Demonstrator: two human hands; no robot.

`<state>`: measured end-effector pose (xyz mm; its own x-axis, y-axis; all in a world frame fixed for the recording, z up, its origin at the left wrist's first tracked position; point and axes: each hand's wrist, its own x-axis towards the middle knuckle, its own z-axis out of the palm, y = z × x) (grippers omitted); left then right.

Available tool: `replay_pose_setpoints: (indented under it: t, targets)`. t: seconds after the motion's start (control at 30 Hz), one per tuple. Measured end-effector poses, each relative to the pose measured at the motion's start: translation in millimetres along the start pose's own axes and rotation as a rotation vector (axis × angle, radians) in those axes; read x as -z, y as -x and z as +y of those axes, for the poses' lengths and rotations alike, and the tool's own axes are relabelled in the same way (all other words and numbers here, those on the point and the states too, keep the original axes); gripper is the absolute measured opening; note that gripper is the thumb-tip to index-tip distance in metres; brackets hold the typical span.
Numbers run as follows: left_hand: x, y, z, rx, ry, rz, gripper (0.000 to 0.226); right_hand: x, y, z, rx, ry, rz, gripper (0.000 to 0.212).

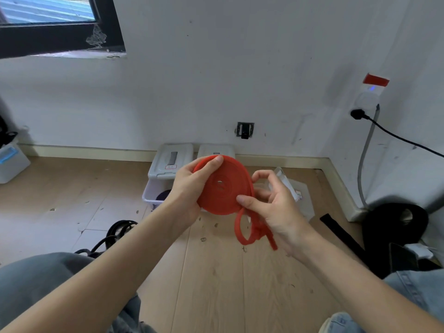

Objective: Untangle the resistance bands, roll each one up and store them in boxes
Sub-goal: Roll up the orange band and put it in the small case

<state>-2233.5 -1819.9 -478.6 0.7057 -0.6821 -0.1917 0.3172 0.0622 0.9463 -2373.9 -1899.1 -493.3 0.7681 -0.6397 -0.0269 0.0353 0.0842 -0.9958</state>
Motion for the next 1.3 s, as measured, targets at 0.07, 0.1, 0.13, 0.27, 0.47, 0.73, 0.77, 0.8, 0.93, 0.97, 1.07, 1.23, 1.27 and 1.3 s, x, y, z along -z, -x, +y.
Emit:
replay_pose_setpoints:
  t: [0.07, 0.1, 0.13, 0.27, 0.47, 0.73, 0.77, 0.8, 0.93, 0.97, 1.07, 1.23, 1.27, 1.3]
  targets:
    - [5.3, -3.2, 4.5, -0.02, -0.136, -0.108, 0.014, 7.1, -1.9, -5.4, 0.001, 0.046, 0.02, 0.029]
    - [7.6, -3.5, 6.6, -0.042, -0.256, -0.181, 0.017, 10.3, -2.4, -8.2, 0.007, 0.067, 0.017, 0.028]
    - [8.7, -2.3, 6.8, -0.062, -0.371, -0.255, 0.019, 12.6, -2.3, -9.8, 0.017, 0.093, 0.002, 0.028]
    - [6.7, 2.7, 1.2, -0.087, -0.454, -0.314, 0.022, 14.6, -3.5, -12.4, 0.072, 0.169, -0.075, 0.029]
    - [11.3, -2.4, 7.5, -0.009, -0.238, -0.216, 0.047, 29.9, -14.2, -29.9, 0.135, 0.632, -0.245, 0.034]
    - [8.1, -6.1, 1.2, -0.007, -0.135, -0.083, 0.023, 16.8, -10.0, -13.0, 0.257, 0.601, -0.122, 0.036]
    - [8.1, -6.5, 0.4, -0.012, -0.121, -0.066, 0.019, 15.2, -9.3, -10.1, 0.271, 0.59, -0.104, 0.035]
    - [8.0, -6.5, -0.2, -0.013, -0.11, -0.052, 0.018, 14.2, -8.8, -8.1, 0.274, 0.571, -0.093, 0.033]
    - [7.3, -6.1, 0.0, -0.028, -0.056, 0.003, 0.019, 12.6, -9.7, -6.4, 0.252, 0.423, -0.079, 0.022]
    - [6.9, -5.9, 0.0, -0.032, -0.048, 0.02, 0.021, 11.5, -9.2, -7.0, 0.234, 0.363, -0.083, 0.022]
    - [4.2, -2.6, -4.7, -0.004, -0.059, 0.001, 0.025, 8.7, -7.8, -4.9, 0.187, 0.292, -0.06, 0.03]
    - [12.3, -5.3, 0.6, 0.027, -0.37, -0.223, 0.026, 21.7, -11.4, -9.7, 0.059, 0.325, -0.06, 0.03]
    - [14.0, -6.1, 2.4, -0.021, -0.482, -0.29, 0.024, 23.4, -11.1, -11.4, 0.038, 0.339, -0.079, 0.03]
    - [14.4, -5.7, 2.6, -0.088, -0.592, -0.358, 0.024, 23.7, -10.0, -12.1, 0.019, 0.338, -0.103, 0.031]
